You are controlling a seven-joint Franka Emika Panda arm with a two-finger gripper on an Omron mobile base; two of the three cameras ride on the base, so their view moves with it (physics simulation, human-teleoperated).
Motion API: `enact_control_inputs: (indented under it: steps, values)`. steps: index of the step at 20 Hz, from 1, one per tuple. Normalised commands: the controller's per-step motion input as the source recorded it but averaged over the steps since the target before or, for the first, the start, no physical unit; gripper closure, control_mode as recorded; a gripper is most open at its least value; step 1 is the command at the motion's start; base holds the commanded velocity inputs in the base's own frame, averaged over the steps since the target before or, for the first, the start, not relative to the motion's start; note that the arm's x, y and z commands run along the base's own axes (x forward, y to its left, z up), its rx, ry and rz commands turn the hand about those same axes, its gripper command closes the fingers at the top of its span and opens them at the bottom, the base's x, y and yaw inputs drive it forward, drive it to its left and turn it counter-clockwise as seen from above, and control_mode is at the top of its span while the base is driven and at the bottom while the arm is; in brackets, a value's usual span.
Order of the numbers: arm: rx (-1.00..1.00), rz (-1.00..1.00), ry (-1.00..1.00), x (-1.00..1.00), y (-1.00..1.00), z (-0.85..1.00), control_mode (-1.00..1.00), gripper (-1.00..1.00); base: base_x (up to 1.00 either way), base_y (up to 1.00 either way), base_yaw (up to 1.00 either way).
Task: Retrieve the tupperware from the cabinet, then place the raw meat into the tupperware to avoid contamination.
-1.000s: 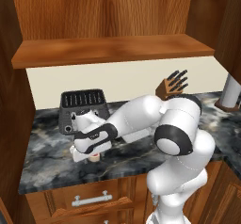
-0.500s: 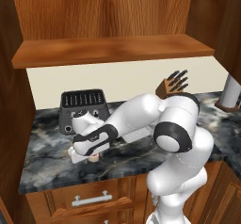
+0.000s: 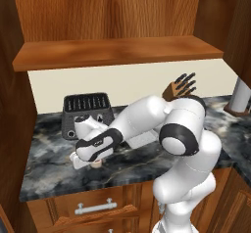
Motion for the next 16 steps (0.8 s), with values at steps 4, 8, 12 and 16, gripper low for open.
enact_control_inputs:
  steps: [4, 8, 12, 16]
  values:
    - [0.00, -0.02, -0.03, 0.00, 0.00, -0.06, -1.00, 1.00, 0.00, 0.00, 0.00]
    - [0.00, -0.01, -0.02, 0.00, 0.00, -0.01, -1.00, 1.00, 0.00, 0.00, 0.00]
    - [0.00, 0.00, 0.00, -0.03, 0.00, 0.00, -1.00, 1.00, 0.00, 0.00, 0.00]
    - [-0.02, -0.02, -0.02, -0.11, 0.00, 0.17, -1.00, 1.00, 0.00, 0.00, 0.00]
